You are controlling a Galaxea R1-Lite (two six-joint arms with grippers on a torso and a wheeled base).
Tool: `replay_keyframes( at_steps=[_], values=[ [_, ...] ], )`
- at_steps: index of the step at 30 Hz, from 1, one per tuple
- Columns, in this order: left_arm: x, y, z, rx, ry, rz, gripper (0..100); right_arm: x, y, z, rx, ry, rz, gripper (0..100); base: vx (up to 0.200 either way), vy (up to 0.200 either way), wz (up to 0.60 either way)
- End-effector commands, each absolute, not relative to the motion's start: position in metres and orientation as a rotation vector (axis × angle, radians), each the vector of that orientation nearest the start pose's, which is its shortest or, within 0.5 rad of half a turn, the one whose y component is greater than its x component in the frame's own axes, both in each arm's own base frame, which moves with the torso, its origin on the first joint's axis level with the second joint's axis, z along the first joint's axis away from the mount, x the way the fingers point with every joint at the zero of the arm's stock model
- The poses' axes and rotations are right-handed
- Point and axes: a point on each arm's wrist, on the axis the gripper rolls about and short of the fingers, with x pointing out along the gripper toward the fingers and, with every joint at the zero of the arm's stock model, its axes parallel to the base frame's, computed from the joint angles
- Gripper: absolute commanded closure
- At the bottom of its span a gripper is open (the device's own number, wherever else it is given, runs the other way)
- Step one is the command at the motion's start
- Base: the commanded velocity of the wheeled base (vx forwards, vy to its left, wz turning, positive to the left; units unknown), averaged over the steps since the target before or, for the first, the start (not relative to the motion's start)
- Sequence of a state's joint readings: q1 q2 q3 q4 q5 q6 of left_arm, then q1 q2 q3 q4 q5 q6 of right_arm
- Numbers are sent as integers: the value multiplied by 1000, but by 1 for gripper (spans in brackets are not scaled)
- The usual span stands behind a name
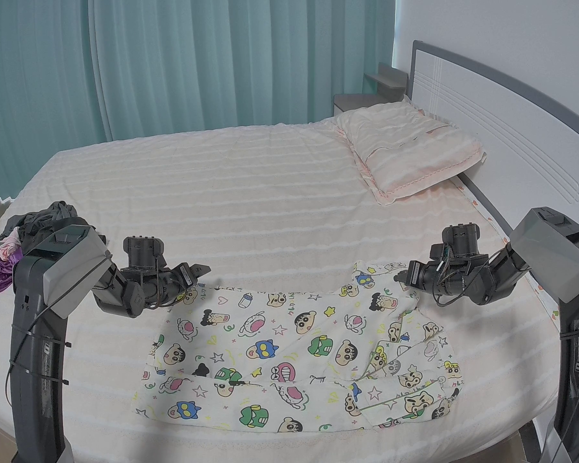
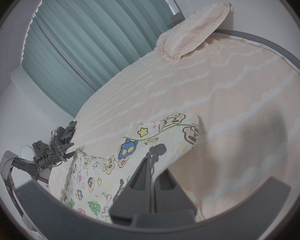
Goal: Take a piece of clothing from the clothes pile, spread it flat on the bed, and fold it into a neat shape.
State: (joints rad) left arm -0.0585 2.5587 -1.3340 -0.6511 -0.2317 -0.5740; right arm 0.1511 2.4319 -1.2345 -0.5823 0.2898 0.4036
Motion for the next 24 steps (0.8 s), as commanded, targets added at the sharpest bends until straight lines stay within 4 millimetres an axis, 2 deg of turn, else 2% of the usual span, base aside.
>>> replay_keyframes(
  at_steps=[1, 14, 15, 24],
  values=[
    [466, -32, -32, -594, 639, -104, 0, 439, 73, 1, 427, 697, 296, 100, 0, 0, 0],
    [472, -35, -41, -596, 648, -114, 0, 440, 73, 2, 429, 691, 297, 100, 0, 0, 0],
    [472, -37, -41, -595, 648, -120, 100, 441, 73, 3, 431, 688, 296, 100, 0, 0, 0],
    [469, -38, -43, -597, 685, -111, 100, 441, 70, 4, 433, 685, 290, 100, 0, 0, 0]
  ],
)
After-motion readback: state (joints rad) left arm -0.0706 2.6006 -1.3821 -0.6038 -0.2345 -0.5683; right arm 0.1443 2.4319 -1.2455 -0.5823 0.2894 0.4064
